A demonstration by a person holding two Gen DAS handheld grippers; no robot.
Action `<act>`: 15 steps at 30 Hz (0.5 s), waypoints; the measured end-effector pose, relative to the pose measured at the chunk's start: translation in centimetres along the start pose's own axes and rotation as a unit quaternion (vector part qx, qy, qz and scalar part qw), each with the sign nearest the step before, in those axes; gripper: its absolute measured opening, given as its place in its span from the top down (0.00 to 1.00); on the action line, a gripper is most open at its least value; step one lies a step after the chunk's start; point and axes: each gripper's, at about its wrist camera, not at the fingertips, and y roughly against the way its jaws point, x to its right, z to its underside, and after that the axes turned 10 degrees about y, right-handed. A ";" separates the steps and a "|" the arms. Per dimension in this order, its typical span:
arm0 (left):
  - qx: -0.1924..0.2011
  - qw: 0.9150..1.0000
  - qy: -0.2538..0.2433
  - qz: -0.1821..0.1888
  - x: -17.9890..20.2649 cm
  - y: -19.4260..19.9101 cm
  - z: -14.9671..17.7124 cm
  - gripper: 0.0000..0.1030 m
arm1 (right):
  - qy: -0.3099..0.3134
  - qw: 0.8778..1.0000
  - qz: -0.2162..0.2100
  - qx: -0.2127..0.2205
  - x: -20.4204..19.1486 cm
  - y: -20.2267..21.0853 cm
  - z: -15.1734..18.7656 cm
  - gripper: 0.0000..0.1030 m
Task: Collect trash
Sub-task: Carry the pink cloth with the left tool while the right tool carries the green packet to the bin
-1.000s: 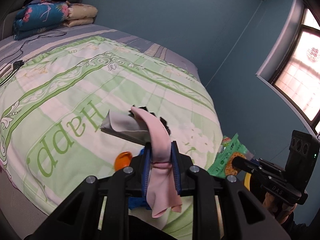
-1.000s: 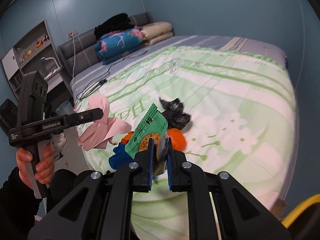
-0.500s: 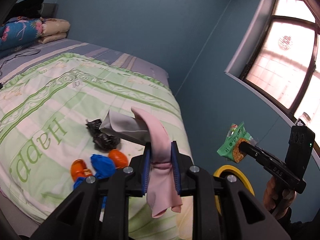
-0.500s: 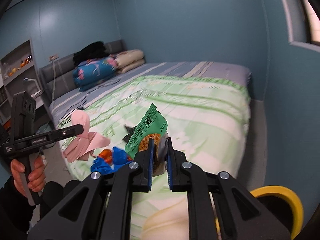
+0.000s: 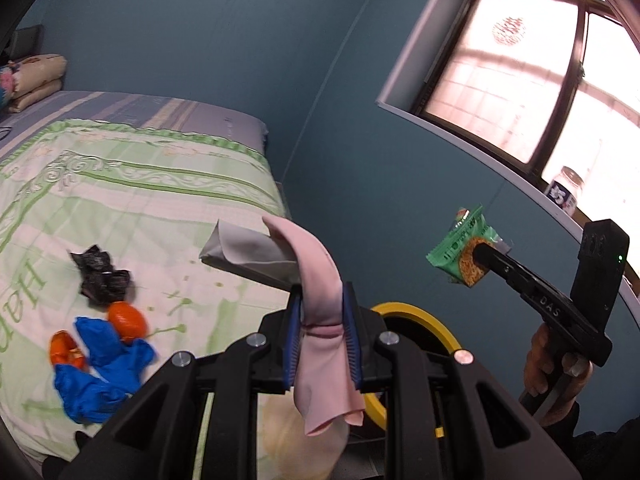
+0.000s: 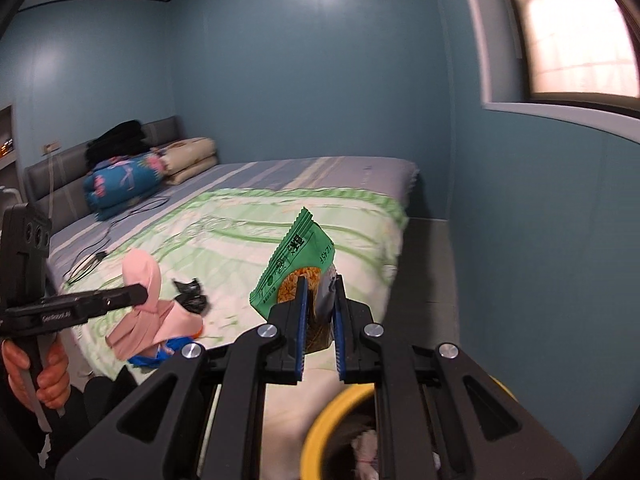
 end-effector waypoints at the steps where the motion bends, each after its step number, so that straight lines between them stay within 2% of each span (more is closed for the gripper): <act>1: -0.007 1.000 -0.006 0.007 0.8 -0.7 0.2 0.82 | -0.002 1.000 0.011 0.000 0.4 0.2 0.2 0.90; 9: -0.057 0.996 -0.051 0.036 5.5 -5.0 2.1 0.82 | -0.031 0.997 0.068 -0.010 4.5 2.1 1.9 0.90; 15: -0.093 0.992 -0.070 0.057 8.0 -8.5 3.8 0.82 | -0.053 0.995 0.083 -0.036 6.2 1.6 3.3 0.90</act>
